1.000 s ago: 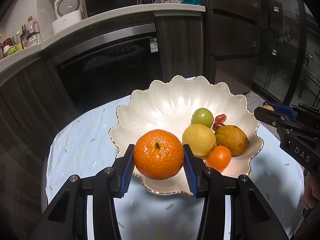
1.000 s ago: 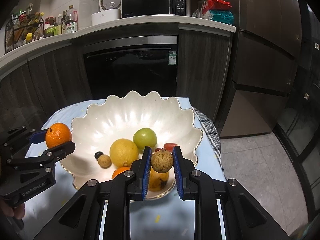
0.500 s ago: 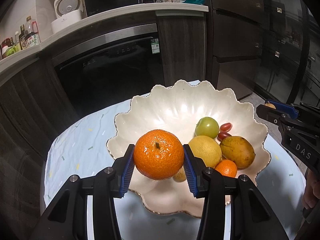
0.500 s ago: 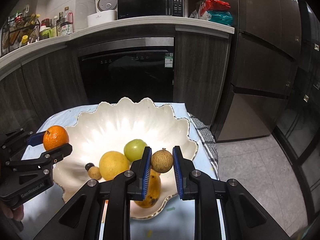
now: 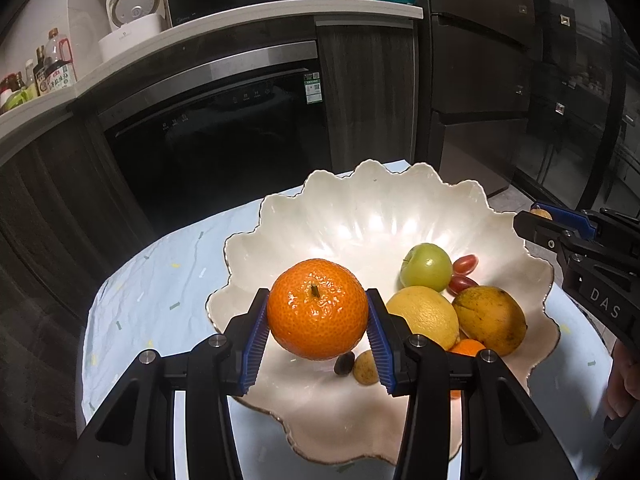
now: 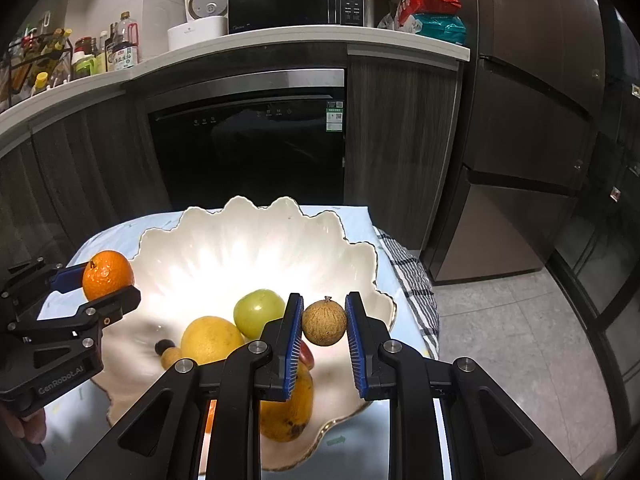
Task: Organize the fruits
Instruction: 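Lift the mandarin and longan and carry both over the white bowl, then open the left tool dropping the mandarin while the right tool releases the longan into the bowl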
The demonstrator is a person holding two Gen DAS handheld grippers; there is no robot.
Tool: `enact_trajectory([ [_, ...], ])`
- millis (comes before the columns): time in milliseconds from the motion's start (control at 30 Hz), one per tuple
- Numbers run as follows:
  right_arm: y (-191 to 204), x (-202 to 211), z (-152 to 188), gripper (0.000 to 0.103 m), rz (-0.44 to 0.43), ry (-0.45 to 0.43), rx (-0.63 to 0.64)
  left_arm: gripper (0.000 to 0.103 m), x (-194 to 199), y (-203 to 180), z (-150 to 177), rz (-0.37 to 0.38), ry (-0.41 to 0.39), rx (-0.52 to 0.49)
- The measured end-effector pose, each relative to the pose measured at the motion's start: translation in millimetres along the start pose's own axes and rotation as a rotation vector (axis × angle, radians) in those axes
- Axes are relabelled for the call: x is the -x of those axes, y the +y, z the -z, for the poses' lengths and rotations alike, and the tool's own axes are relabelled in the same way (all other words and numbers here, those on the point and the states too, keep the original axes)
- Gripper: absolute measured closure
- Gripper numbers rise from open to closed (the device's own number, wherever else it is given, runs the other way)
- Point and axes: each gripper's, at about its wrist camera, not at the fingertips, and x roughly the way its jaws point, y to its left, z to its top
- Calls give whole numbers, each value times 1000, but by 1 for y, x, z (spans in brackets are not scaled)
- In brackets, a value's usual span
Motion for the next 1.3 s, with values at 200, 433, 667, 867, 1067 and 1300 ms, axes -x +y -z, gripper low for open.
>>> enact_trajectory([
  [200, -2, -12, 1, 80, -3, 18, -6, 57, -11, 0, -1, 5, 13, 1],
  [433, -5, -21, 2, 80, -3, 38, -7, 57, -20, 0, -2, 11, 24, -1],
  [667, -5, -25, 3, 80, -1, 52, -3, 56, -25, 0, -1, 10, 40, -2],
  [867, -3, -26, 4, 73, 9, 57, 2, 41, -26, 0, 0, 6, 49, 0],
  [1067, -4, -23, 6, 57, 21, 48, -1, 35, -19, 2, 1, -18, 34, -5],
  [1300, -4, -11, 3, 28, 37, 9, -13, 26, -11, 3, 1, -31, 22, -1],
])
